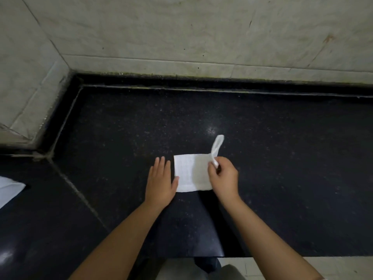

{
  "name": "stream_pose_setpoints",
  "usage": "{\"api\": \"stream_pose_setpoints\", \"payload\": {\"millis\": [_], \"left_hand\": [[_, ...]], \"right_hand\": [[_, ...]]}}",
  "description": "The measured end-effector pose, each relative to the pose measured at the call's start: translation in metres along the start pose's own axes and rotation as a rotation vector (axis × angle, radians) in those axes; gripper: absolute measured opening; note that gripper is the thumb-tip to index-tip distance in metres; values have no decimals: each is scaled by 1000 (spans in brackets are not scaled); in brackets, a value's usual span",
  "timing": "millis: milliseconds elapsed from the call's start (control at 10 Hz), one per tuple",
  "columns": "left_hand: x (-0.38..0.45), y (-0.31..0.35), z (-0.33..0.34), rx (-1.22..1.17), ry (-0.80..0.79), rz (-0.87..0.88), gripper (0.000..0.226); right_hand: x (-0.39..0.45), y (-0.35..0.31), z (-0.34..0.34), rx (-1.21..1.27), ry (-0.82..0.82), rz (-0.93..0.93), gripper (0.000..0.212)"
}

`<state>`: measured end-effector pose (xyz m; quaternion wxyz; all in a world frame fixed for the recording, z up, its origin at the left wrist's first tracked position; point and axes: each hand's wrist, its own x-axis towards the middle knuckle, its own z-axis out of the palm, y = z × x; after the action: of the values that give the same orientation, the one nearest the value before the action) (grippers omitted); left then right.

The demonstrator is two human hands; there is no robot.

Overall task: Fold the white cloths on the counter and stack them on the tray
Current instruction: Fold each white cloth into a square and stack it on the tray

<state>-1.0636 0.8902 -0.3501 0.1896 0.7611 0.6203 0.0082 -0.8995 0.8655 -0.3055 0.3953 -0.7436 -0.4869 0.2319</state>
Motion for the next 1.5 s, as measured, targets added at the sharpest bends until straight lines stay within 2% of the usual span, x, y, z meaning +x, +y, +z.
{"api": "stream_pose_setpoints", "payload": {"millis": [200,400,500,700,800,900,1000,1100,1300,1500], "left_hand": [[-18,-44,-4,30,-3,-132,57],[-23,-48,3,47,-10,-141,59],[-24,-47,6,49,-6,-150,59],[-24,-47,7,69,-4,-151,59],[-25,-47,7,80,-6,-155,60],[-24,-47,7,84,-8,-151,60],[-24,-46,7,93,-10,-150,60],[-25,-47,8,96,-2,-148,60],[-24,-47,9,102,12,-149,60],[-26,-47,8,93,-5,-152,60]], "right_hand": [[-33,5,71,-337,-325,-291,6],[-28,17,70,-444,-393,-352,8],[-25,9,61,-335,-301,-266,17],[10,-8,16,87,134,131,17],[11,-7,8,63,159,42,15],[-5,-3,28,-100,-66,-219,26],[-19,7,52,-243,-286,-353,34],[-26,17,64,-340,-375,-316,29],[-24,30,65,-425,-425,-325,36],[-21,27,51,-479,-315,-454,31]]}}
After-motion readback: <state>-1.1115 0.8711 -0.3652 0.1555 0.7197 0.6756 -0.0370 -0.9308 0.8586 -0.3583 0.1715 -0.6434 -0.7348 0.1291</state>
